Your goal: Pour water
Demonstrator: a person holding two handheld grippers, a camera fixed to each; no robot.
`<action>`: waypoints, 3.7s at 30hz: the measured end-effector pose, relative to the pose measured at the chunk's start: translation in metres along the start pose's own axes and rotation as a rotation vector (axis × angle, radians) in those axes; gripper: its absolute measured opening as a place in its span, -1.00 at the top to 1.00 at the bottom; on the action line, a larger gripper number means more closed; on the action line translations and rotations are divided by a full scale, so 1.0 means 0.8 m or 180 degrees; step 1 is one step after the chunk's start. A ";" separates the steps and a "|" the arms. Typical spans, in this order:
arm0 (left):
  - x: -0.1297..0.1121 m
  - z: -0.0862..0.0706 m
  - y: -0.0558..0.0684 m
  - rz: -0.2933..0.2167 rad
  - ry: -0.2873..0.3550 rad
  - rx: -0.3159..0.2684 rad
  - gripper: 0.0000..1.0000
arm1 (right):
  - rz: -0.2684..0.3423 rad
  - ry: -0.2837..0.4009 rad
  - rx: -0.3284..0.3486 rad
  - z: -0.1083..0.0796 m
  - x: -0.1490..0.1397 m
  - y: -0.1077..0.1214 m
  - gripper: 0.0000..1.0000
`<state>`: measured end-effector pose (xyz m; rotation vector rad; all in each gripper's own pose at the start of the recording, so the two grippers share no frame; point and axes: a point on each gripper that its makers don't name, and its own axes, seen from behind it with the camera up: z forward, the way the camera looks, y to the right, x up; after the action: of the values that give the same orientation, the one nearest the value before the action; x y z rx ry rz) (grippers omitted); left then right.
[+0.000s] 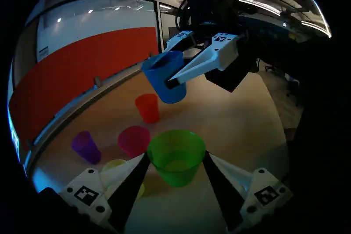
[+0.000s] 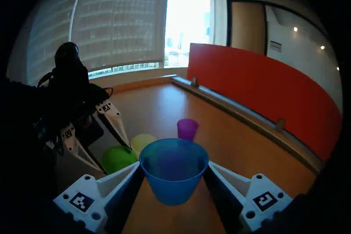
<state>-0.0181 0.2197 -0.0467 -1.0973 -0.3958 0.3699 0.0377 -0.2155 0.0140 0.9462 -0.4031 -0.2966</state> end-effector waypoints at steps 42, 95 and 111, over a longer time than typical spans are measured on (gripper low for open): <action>-0.058 0.025 0.005 -0.0154 -0.0418 -0.0140 -0.74 | 0.0031 -0.0465 0.0141 0.039 -0.094 -0.011 -0.79; -0.099 -0.006 0.002 -0.0293 -0.0622 -0.0065 -0.89 | 0.0009 -0.0696 0.0242 0.071 -0.141 -0.030 -0.79; -0.107 -0.021 0.005 -0.0402 -0.0621 -0.0010 -0.88 | 0.0010 -0.0706 0.0246 0.072 -0.153 -0.033 -0.79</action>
<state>-0.0852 0.1679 -0.0677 -1.0367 -0.6356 0.3655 -0.0986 -0.2207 -0.0031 0.9916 -0.6228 -0.3869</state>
